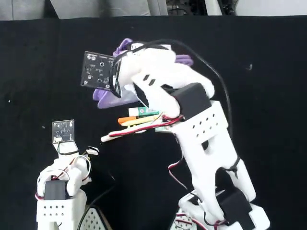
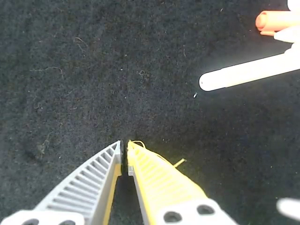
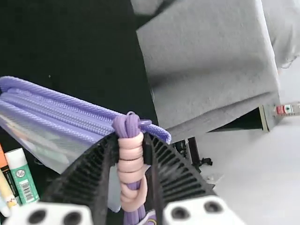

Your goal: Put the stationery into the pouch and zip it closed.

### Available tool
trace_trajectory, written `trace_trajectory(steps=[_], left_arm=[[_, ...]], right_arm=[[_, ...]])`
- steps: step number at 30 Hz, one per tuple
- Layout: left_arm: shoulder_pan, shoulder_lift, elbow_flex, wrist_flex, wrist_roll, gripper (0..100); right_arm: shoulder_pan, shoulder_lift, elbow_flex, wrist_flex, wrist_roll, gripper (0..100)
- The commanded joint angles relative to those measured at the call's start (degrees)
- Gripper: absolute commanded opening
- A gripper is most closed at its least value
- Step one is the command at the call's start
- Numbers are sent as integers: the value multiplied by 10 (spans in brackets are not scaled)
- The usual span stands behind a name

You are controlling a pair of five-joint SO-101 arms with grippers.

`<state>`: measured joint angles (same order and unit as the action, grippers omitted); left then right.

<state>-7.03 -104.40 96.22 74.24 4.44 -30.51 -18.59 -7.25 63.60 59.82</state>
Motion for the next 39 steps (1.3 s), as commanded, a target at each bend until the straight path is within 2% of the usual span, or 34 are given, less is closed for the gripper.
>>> trace_trajectory(steps=[1, 9, 14, 17, 24, 30, 33, 39], left_arm=[[0, -2, 12, -11, 4, 36], [0, -2, 12, -11, 4, 36], [0, -2, 12, -11, 4, 36], [0, -2, 12, -11, 4, 36], [0, -2, 12, -11, 2, 36], [0, -2, 12, -11, 0, 37], [0, -2, 12, -11, 0, 37], [0, -2, 12, -11, 0, 36]], right_arm=[[-43, -6, 0, 10, 4, 11], [-100, -2, 36, -5, -19, 11], [-101, -6, 76, -56, -20, 11], [-91, -16, 65, -33, -48, 11], [16, -95, 13, 70, -108, 11], [28, -148, 0, 191, -125, 11], [62, -171, -1, 192, -125, 11], [211, -181, -73, 144, -120, 11]])
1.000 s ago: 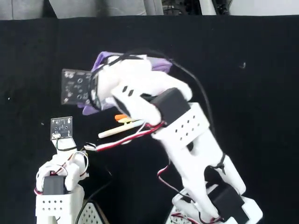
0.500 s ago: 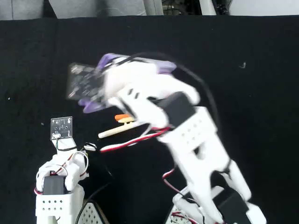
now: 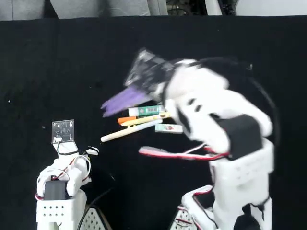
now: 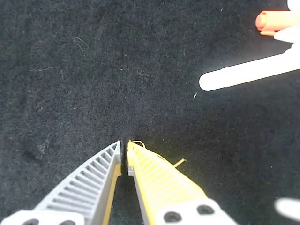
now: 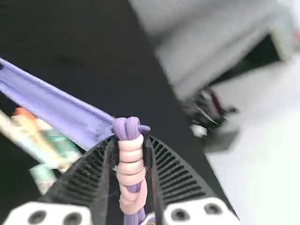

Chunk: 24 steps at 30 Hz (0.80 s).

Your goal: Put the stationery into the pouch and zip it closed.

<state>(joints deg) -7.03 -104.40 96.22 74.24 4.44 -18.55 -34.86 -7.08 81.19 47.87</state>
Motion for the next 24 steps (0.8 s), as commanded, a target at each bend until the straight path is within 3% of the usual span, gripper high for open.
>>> trace_trajectory(steps=[1, 8, 15, 24], left_arm=[[0, -2, 12, -11, 0, 36], [0, -2, 12, -11, 0, 36], [-1, -2, 12, -11, 0, 36], [0, -2, 12, -11, 0, 36]], right_arm=[[107, -15, -93, -33, 0, 11], [185, 48, -177, -40, 1, 11], [281, 160, -215, -115, 1, 11], [291, 256, -240, -134, 1, 11]])
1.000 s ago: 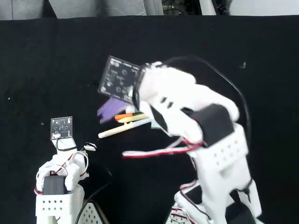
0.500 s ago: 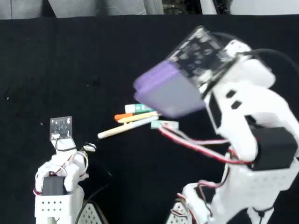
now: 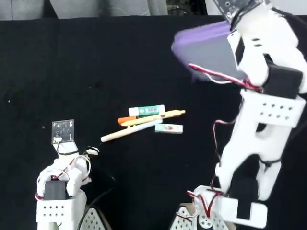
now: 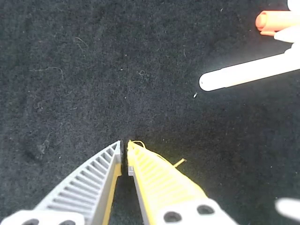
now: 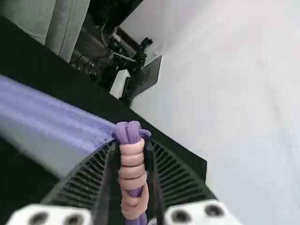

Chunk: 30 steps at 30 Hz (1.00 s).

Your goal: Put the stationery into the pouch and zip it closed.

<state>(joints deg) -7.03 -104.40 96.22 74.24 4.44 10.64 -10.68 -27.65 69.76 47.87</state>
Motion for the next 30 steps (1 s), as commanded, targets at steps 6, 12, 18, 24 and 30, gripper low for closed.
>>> trace_trajectory(steps=[6, 12, 18, 24, 30], left_arm=[[0, -2, 12, -11, 0, 36], [-2, -2, 12, -11, 0, 36], [-2, -2, 12, -11, 0, 36], [-1, -2, 12, -11, 0, 36], [-1, -2, 12, -11, 0, 36]], right_arm=[[-66, 65, -35, -19, -3, 11], [-142, 99, -35, -4, -5, 11], [-219, 102, -40, 52, -5, 11], [-287, 93, -40, 113, -5, 11], [-367, 87, -40, 161, -14, 11]])
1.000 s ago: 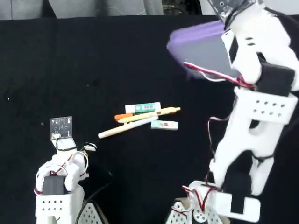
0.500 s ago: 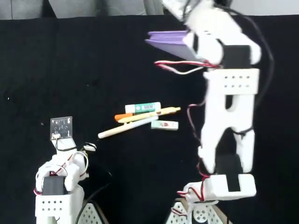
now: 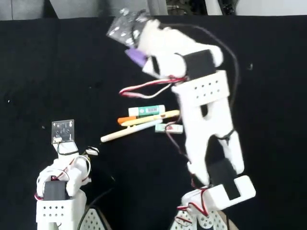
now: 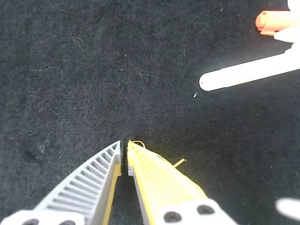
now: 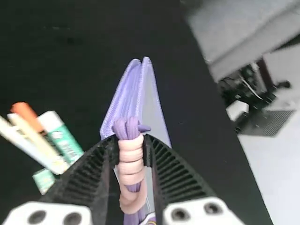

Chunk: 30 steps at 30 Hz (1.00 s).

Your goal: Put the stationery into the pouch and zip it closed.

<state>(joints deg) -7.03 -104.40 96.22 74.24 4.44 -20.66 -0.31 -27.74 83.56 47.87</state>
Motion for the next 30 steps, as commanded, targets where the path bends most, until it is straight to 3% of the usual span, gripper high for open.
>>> trace_trajectory(steps=[1, 6, 11, 23, 30], left_arm=[[-1, -2, 12, -11, 0, 36], [-1, -2, 12, -11, 0, 37], [0, -2, 12, -11, 0, 39], [0, -2, 12, -11, 0, 39], [0, -2, 12, -11, 0, 39]], right_arm=[[-69, -17, -39, 26, -27, 11], [-124, -15, -39, 14, -86, 11], [-129, -14, -39, -62, -121, 11], [-33, -13, -34, -224, -295, 11], [-30, -11, -32, -331, -355, 11]])
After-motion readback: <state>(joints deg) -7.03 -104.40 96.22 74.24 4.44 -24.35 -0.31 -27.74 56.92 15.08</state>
